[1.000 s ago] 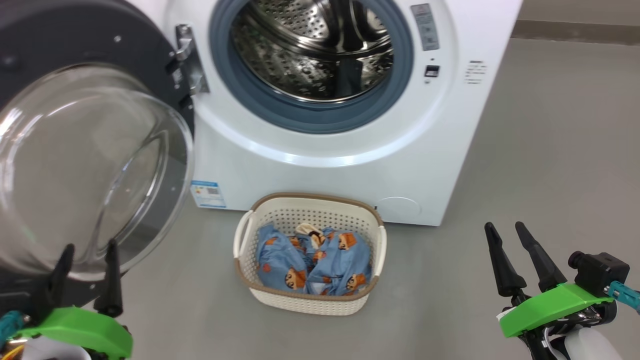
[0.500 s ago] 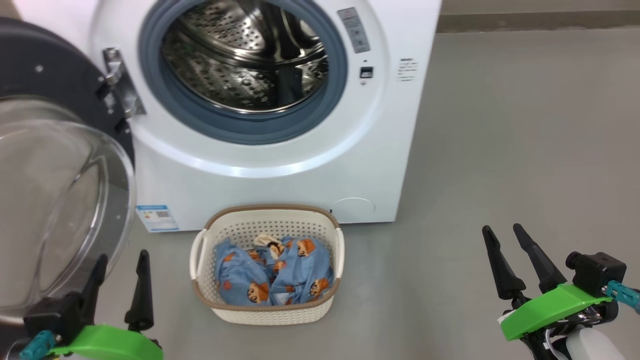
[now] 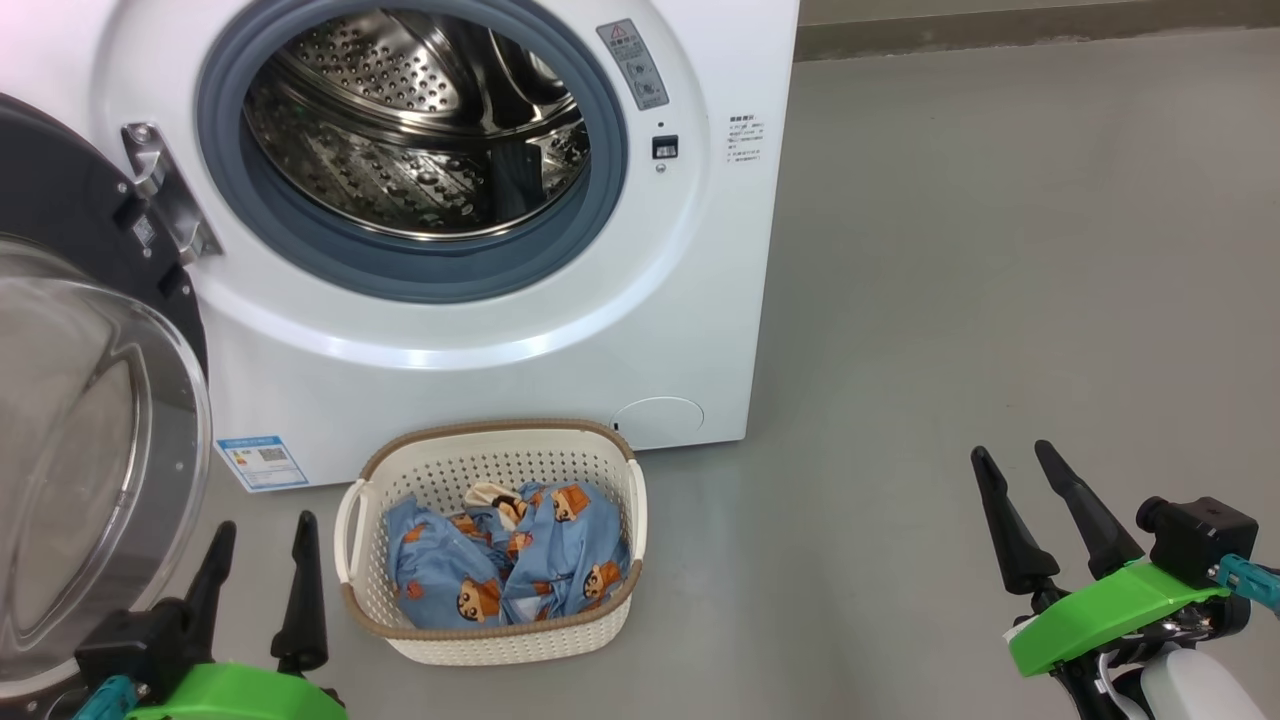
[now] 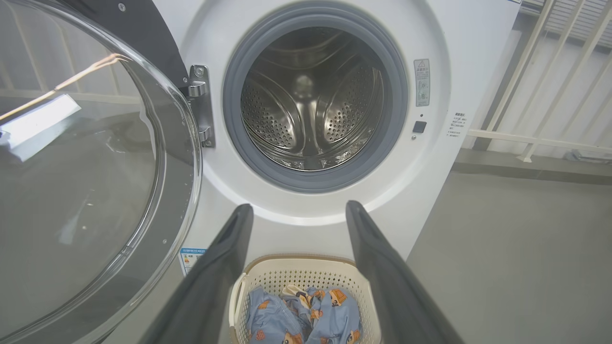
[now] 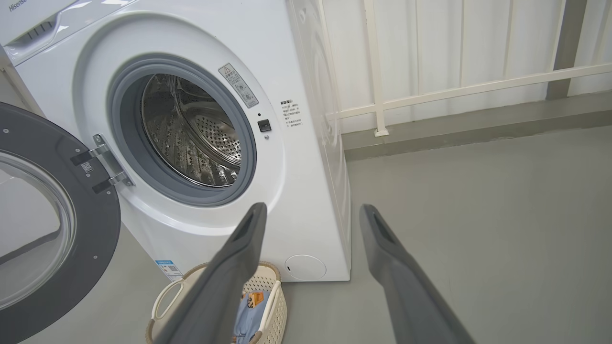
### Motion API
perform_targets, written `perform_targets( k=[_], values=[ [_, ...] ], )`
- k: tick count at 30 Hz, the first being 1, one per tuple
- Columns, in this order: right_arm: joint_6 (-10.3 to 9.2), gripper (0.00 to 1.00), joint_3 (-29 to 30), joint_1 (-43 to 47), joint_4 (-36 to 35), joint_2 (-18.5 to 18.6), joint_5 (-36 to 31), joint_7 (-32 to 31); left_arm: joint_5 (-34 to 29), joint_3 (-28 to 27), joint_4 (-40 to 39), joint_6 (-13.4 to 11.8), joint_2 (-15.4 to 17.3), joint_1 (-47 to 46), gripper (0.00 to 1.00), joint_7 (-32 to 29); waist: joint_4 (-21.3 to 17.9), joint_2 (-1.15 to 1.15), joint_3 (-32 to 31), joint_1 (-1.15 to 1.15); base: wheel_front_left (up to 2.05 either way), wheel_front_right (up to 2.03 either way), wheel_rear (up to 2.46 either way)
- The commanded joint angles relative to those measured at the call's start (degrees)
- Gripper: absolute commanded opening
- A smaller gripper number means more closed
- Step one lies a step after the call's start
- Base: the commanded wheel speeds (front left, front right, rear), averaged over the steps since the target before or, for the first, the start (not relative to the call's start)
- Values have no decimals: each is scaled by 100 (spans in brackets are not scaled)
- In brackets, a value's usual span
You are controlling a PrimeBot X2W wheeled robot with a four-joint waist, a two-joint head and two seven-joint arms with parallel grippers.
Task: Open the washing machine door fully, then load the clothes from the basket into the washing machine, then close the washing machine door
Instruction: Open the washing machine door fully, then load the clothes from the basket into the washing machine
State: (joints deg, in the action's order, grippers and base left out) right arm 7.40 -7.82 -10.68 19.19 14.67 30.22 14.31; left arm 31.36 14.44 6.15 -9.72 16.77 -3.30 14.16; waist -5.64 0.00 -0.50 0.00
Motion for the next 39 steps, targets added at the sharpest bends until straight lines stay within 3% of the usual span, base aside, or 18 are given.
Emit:
perform_targets(
  k=[1,39],
  values=[
    [9,100,-95,-182,-136,93,-66,69,-104,-255,-76,33,101,-116,100,67,2,0,-1,0,0,0,0],
    [9,100,-50,-158,-127,129,-81,69,-305,-568,69,333,-179,-107,100,84,55,0,-12,0,7,-7,0]
  ],
)
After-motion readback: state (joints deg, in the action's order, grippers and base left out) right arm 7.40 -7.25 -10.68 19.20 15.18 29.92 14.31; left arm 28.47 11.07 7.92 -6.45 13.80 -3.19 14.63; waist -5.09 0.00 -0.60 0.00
